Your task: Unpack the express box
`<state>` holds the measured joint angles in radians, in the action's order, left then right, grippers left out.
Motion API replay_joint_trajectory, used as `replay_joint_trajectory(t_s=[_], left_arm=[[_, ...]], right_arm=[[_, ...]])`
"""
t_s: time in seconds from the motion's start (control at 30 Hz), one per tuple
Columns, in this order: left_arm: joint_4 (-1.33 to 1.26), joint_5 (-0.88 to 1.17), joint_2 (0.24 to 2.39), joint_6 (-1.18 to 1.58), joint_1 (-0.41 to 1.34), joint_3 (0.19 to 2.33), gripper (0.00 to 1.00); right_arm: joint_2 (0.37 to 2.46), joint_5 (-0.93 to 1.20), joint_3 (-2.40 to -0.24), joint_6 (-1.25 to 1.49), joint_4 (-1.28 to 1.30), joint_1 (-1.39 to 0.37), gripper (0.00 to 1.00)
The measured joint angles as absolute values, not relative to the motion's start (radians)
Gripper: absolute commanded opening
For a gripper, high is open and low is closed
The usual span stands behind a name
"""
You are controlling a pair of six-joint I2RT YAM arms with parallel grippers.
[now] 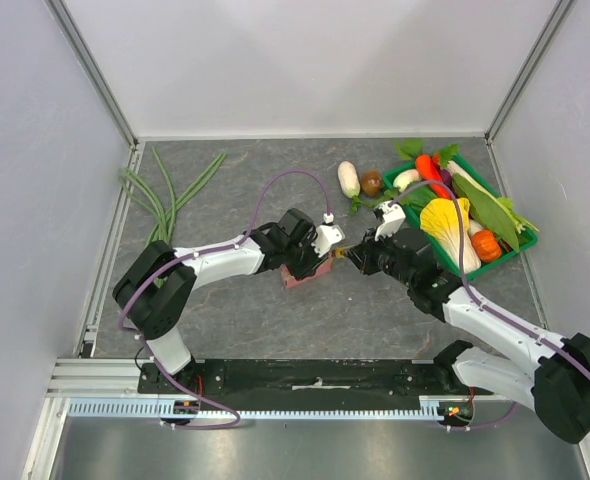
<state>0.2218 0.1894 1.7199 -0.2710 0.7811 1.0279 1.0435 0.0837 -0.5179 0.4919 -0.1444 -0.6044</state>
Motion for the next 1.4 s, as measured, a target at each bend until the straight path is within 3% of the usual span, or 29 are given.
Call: replay_joint_trajectory(t_s=[0.27, 0.3, 0.43, 0.47, 0.57, 0.93, 1.17, 1.4], left_arm=[[0.220, 0.194, 1.720, -0.257, 0.766, 1.030, 0.36], [0.220, 0.192, 1.720, -0.255, 0.761, 1.031, 0.46], [0.233, 0.185, 1.720, -0.240, 0.752, 1.031, 0.66], [0.239, 0.186, 1.720, -0.236, 0.752, 1.031, 0.84], [0.242, 0.194, 1.717, -0.213, 0.752, 1.032, 0.94], [0.211, 0.214, 1.523, -0.140, 0.752, 1.050, 0.96], [0.196, 0.014, 1.402, -0.050, 0.749, 1.050, 0.75], [0.280, -0.119, 1.398, 0.170, 0.646, 1.011, 0.64]], right_arm=[[0.928, 0.072, -0.521, 0.522, 0.023, -0.619, 0.00], [0.913, 0.068, -0.521, 0.524, 0.043, -0.621, 0.00], [0.856, 0.043, -0.528, 0.532, 0.100, -0.622, 0.00], [0.852, 0.037, -0.532, 0.532, 0.107, -0.622, 0.00], [0.856, 0.025, -0.540, 0.535, 0.124, -0.622, 0.00], [0.949, 0.026, -0.558, 0.543, 0.152, -0.622, 0.00], [1.066, 0.029, -0.562, 0.588, 0.086, -0.650, 0.00], [1.222, -0.028, -0.617, 0.643, -0.014, -0.718, 0.00]])
